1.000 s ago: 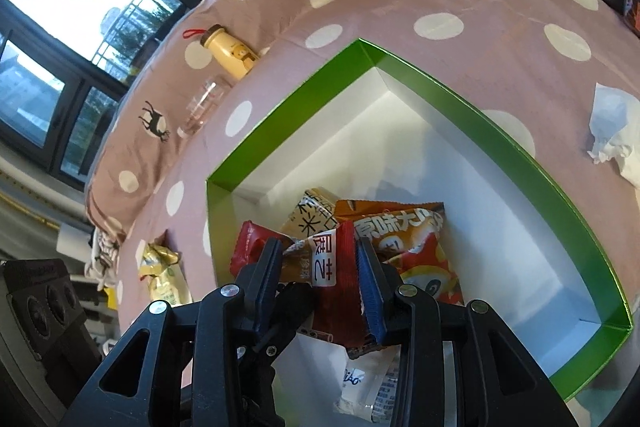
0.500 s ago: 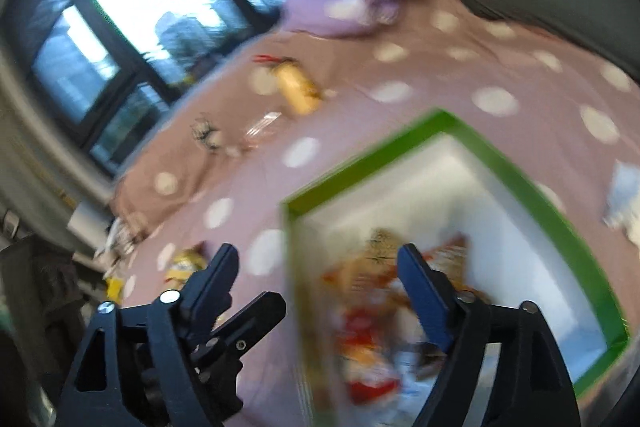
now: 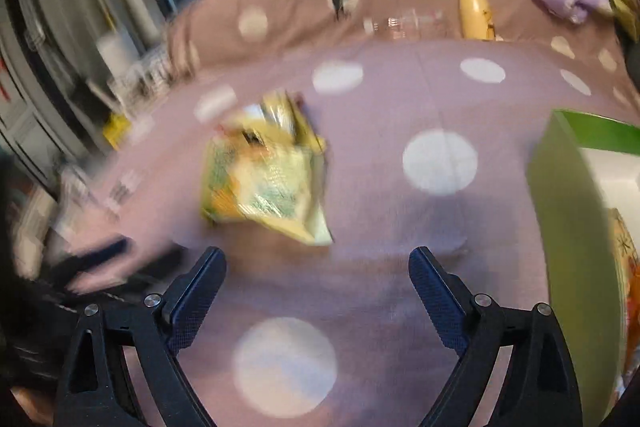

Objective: Organize snacks

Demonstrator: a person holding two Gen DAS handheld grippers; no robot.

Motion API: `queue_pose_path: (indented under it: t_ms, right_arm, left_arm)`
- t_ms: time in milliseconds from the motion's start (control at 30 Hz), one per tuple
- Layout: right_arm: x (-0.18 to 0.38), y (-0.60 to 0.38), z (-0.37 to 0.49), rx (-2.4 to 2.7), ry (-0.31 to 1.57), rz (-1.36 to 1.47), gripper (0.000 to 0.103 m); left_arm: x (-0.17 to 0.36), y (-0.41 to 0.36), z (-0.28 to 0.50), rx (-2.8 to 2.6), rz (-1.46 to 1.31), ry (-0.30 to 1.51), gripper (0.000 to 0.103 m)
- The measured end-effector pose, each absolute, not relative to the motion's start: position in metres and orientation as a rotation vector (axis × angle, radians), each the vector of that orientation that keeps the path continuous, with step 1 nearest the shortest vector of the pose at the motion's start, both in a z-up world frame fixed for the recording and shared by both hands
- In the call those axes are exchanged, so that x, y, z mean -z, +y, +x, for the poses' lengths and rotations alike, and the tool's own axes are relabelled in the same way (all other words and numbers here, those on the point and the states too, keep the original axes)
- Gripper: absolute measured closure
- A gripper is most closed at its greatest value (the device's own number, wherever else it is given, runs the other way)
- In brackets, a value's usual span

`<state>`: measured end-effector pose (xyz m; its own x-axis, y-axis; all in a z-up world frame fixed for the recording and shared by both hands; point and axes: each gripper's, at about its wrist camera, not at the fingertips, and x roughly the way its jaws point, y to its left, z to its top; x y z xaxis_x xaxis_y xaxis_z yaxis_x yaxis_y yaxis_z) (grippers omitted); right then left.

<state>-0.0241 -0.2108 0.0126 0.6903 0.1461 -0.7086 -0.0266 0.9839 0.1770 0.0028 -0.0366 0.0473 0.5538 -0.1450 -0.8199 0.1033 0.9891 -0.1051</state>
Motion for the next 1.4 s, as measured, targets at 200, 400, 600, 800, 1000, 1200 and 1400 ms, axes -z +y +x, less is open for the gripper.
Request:
queue_pose_path:
  t_ms: [200,400,600,800,1000,1200,1400]
  right_arm:
    - [0.013,-0.2,-0.009,-0.034,0.857,0.074,0.01]
    - [0.019,-0.185,-0.007,-0.003,0.865,-0.028,0.0]
    - [0.02,-0.186,-0.005,0.0,0.864,-0.036,0.0]
    - [0.021,-0.187,-0.005,-0.002,0.864,-0.03,0.0]
    - [0.021,-0.185,-0.004,-0.001,0.864,-0.033,0.0]
    - [0.021,-0.186,-0.004,-0.002,0.864,-0.031,0.0]
    - [0.021,-0.186,-0.004,-0.002,0.864,-0.031,0.0]
  left_arm:
    - [-0.038,-0.026,0.008,0.136,-0.089,0.996,0.024]
    - [-0.033,-0.028,0.011,0.152,-0.089,0.994,0.024]
    - [-0.032,-0.03,0.01,0.164,-0.08,0.99,0.024]
    - [-0.032,-0.034,0.007,0.171,-0.096,0.988,0.024]
    - [-0.032,-0.035,0.005,0.163,-0.078,0.993,0.024]
    - [-0.034,-0.032,0.001,0.166,-0.082,0.996,0.024]
    - [-0.034,-0.032,-0.002,0.164,-0.083,0.993,0.024]
